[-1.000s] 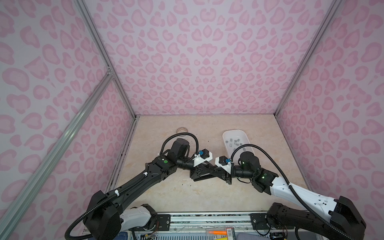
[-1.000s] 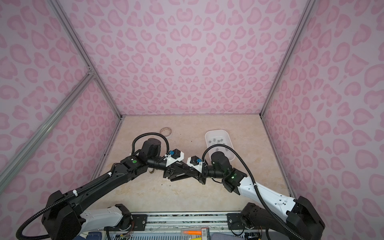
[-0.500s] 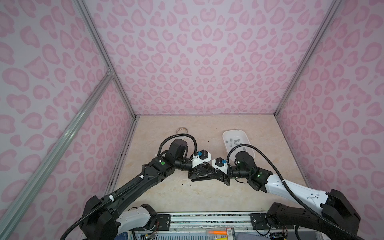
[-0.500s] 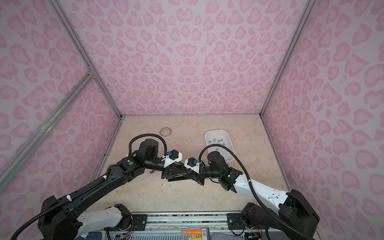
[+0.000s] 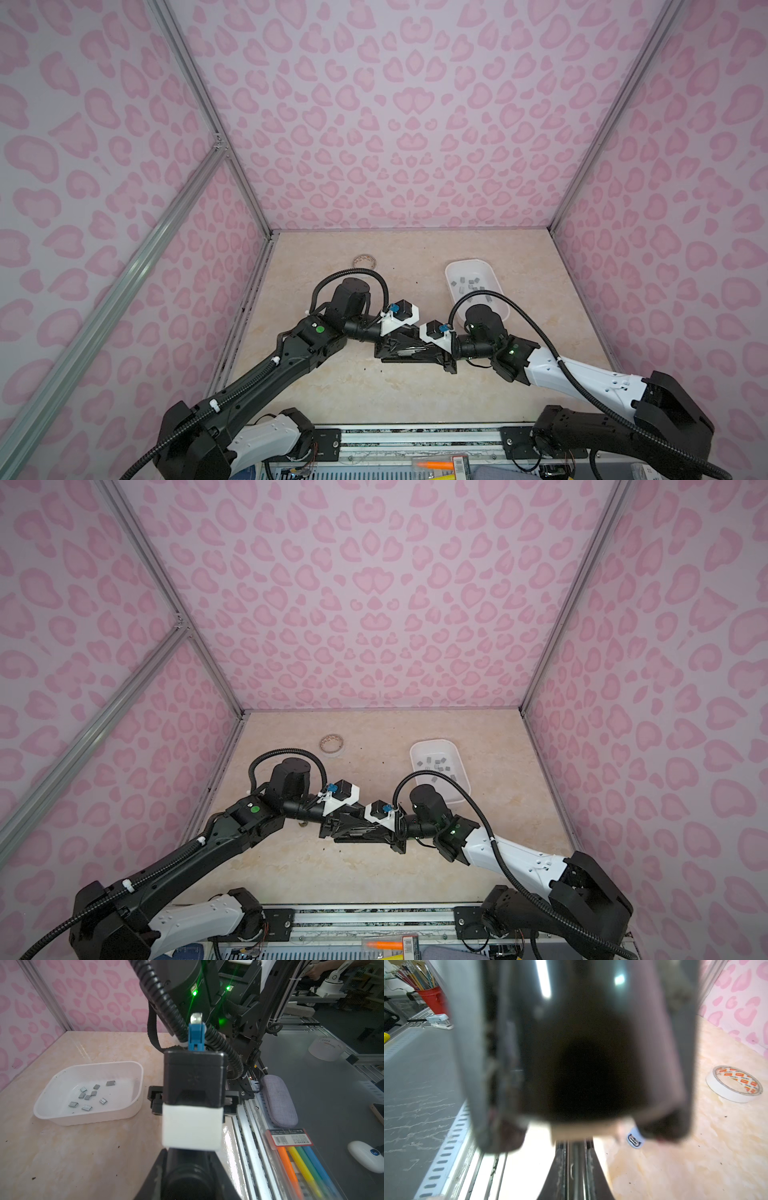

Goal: Load the staples into the stapler

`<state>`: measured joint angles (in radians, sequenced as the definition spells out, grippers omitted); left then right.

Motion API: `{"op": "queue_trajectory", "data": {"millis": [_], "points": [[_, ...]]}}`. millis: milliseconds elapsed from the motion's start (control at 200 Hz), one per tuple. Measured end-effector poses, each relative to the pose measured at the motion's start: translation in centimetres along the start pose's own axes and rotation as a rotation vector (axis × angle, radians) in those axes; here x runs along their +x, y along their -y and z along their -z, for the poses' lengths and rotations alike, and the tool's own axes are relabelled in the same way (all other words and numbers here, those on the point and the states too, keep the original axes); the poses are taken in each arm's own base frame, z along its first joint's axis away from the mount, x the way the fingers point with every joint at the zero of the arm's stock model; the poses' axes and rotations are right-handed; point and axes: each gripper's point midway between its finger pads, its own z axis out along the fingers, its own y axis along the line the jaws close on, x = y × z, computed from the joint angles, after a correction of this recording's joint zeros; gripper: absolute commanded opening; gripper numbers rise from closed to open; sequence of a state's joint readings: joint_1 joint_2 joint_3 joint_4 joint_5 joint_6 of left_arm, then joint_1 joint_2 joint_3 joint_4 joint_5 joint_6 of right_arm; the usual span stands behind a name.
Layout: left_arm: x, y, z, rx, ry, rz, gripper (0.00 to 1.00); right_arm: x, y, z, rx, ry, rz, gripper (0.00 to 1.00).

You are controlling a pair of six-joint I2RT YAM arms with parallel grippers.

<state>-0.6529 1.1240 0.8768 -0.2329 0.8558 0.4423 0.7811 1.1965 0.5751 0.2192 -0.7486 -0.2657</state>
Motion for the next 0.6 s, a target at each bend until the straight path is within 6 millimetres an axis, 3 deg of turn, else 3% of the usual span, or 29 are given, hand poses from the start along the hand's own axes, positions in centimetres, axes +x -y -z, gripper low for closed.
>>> {"op": "queue_trajectory", "data": {"millis": [220, 600], "points": [[-1.5, -0.5, 1.8, -0.024, 0.083, -0.049, 0.04, 0.2, 0.6, 2.0, 0.039, 0.044, 0.016, 0.0], [-3.2, -1.2, 5.5, -0.092, 0.155, -0.052, 0.04, -0.2, 0.5, 4.7, 0.114, 0.119, 0.063, 0.0]]}}
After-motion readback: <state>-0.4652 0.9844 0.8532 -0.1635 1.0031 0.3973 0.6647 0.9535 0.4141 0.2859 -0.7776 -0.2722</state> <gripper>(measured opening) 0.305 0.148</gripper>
